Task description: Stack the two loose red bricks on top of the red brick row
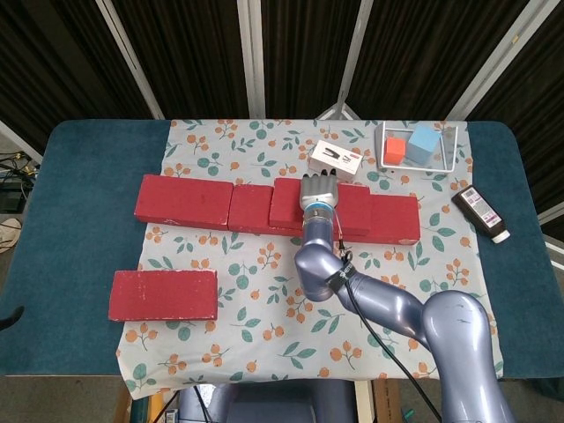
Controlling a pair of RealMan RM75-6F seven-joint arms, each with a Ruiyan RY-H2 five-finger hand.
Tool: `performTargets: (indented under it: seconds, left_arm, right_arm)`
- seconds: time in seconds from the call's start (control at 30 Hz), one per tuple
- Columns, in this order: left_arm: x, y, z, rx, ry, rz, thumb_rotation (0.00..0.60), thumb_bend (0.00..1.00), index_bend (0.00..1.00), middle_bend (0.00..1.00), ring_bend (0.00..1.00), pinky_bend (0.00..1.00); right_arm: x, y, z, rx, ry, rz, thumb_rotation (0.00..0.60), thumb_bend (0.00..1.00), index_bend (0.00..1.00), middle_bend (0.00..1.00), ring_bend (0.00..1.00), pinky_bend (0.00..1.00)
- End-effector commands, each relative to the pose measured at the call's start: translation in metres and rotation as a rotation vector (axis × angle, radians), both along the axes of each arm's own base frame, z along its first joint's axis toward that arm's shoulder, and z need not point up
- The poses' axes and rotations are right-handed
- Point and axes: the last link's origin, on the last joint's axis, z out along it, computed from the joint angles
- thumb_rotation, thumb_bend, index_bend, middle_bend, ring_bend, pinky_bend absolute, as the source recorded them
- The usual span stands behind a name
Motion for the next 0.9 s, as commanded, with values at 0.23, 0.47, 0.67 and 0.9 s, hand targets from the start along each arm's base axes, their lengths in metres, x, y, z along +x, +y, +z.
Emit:
performTargets:
  seconds: [0.23,0.47,0.67,0.9]
  left_arm:
    - [0.0012,-0.0005,-0.0007,-0.002,0.001,-0.006,0.6,0.0,0.05,0.02,0.0,0.14]
    - [0.0012,-0.001,0.0001,0.0,0.0,-0.006,0.6,0.0,0.05,0.02,0.0,0.14]
    - [0.0011,-0.0012,0.0006,0.0,-0.002,-0.008,0.6,0.0,0.05,0.02,0.0,0.14]
    - [0.0011,-0.0008,0.0002,-0.001,-0.001,-0.006,0.6,0.0,0.05,0.02,0.0,0.14]
  right_arm:
    - [0.0017,0.0009,0.0037,-0.008,-0.017,0.006,0.6,0.08,0.16,0.21,0.0,0.0]
    - [0.003,0.0031,0.005,-0.009,-0.017,0.002,0.6,0.08,0.07,0.11,0.0,0.0]
    - [0.0048,0.0038,0.0034,-0.007,-0.021,0.004,0.6,0.08,0.0,0.04,0.0,0.0]
    - [0.0077,0.0043,0.0043,-0.009,-0.014,0.006,0.6,0.08,0.0,0.01,0.0,0.0]
